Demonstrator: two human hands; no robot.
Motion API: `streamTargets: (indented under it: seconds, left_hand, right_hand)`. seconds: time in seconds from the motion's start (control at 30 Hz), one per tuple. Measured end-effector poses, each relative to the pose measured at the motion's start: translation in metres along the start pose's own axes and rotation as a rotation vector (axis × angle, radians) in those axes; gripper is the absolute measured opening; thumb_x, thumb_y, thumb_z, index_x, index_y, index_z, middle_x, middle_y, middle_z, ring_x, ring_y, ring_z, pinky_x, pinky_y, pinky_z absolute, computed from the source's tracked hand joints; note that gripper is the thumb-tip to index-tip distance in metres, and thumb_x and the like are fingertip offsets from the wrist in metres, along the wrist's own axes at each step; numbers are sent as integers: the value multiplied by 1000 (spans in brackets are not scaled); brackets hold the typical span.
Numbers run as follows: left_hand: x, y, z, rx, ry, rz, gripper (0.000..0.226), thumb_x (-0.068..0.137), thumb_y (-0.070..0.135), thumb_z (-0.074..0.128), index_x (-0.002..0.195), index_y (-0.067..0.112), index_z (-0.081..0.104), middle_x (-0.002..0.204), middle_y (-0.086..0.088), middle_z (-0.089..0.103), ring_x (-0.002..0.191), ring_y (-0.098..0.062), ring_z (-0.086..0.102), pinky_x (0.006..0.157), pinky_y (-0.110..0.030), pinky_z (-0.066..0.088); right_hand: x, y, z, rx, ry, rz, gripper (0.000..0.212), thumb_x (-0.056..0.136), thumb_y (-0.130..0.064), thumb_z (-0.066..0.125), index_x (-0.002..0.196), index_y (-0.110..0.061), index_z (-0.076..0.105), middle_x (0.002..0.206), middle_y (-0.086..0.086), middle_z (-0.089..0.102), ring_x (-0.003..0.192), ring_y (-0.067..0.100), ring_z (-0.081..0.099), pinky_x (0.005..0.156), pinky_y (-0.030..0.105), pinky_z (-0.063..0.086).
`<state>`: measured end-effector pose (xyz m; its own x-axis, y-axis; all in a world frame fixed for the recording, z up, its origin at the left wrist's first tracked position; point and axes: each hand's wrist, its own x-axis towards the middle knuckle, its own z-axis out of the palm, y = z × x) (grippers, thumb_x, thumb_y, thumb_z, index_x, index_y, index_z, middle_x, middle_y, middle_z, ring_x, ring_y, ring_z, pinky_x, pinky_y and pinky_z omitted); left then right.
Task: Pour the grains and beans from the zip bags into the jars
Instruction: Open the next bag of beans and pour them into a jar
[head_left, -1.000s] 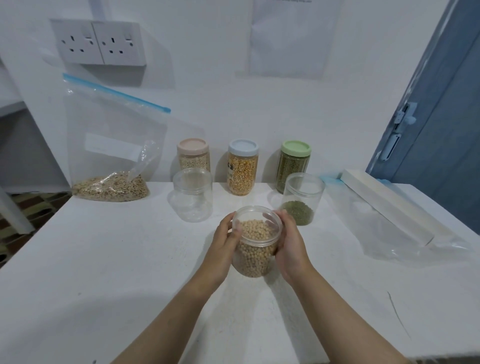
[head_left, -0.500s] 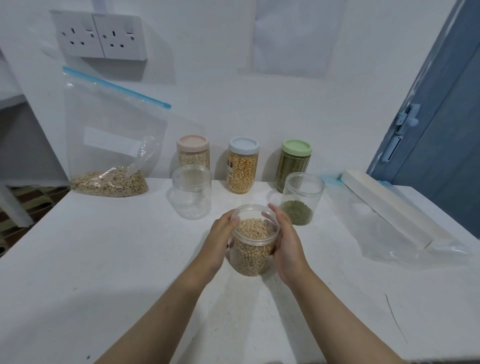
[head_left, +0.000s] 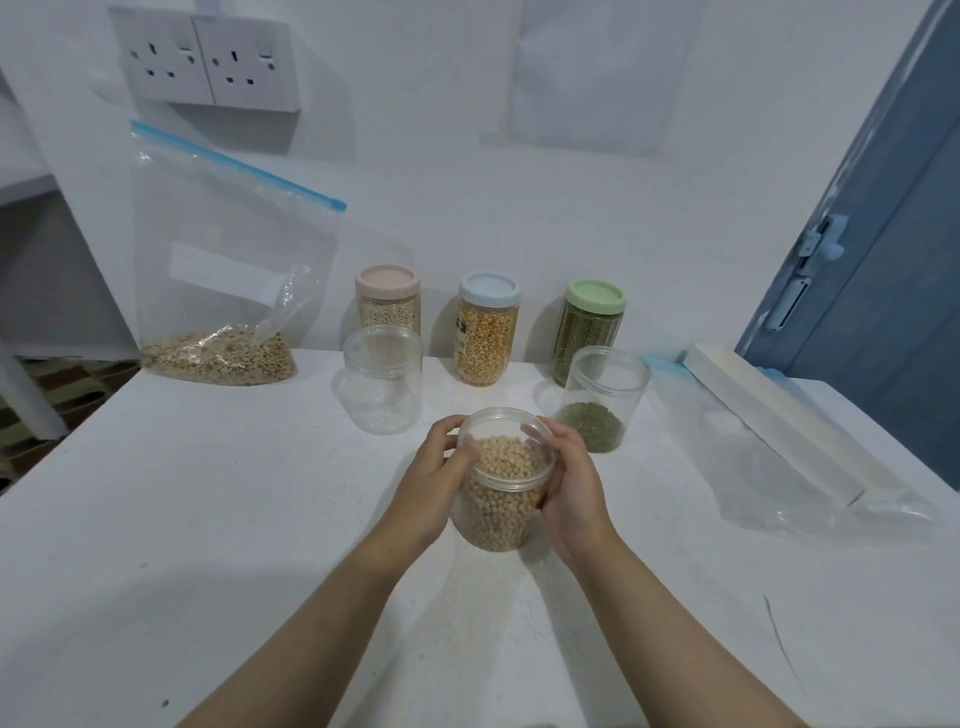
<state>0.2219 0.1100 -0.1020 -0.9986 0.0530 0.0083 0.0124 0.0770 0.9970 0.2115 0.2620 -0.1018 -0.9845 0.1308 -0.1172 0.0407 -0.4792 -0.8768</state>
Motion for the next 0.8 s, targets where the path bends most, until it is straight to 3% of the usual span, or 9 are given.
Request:
streamTargets:
  seconds: [0.1,0.17,0.3,0.4,0.47,0.6,0.7,0.8]
  left_hand:
    - [2,7,-2,19,-19,5,20,103,32,47,117,46,51,120,8,58,111,-4,56,87,-24,47]
    - [4,7,-4,37,-30,-1,22,104,33,46,119,47,52,122,7,57,112,-3,54,85,-22,46]
    - [13,7,-9,83,-28,-32,35,106,33,39,137,40,53,132,4,50,118,-8,53,100,-34,48]
    - [17,18,-11,85,-69,-65,34,107,35,34,133,35,57,120,3,55,116,-18,55,92,-32,51]
    - [18,22,-10,88,-60,-71,33,107,41,33,129,34,56,112,6,60,110,-18,59,96,-37,51]
    - [10,10,-5,15,-5,-79,29,103,47,40,129,35,43,126,2,59,113,-16,57,100,-37,48]
    - [4,3,-3,-30,0,-50,25,101,34,52,123,37,41,125,-1,56,110,-13,57,98,-34,47]
    - [3,2,-5,-61,-4,-54,24,100,31,53,118,41,42,124,-3,57,112,-19,58,103,-40,46]
  right_hand:
    - [0,4,-1,-132,13,-10,16,91,-29,64,107,-31,64,115,1,62,115,23,58,99,47,47]
    - [0,3,0,-180,-28,-7,26,95,-32,60,120,-38,64,120,-3,63,114,13,58,100,41,47]
    - [0,2,1,-176,12,-36,13,95,-21,61,106,-28,64,113,0,66,107,18,61,90,39,49]
    - [-1,5,-3,-220,40,-49,9,95,-20,58,101,-27,58,107,2,64,99,20,59,76,37,44]
    - [-2,5,-4,-234,16,-55,9,97,-22,55,104,-27,53,106,2,62,96,19,58,72,34,44]
    - [0,3,-1,-185,-25,-41,15,93,-31,61,108,-35,65,114,-5,65,110,17,60,93,39,48]
    - [-1,4,-2,-112,-5,-22,29,75,-48,66,95,-29,57,112,0,61,107,20,58,90,42,44]
    - [2,6,-4,-65,-11,-24,25,93,-43,56,111,-26,61,119,3,64,112,21,61,94,40,46]
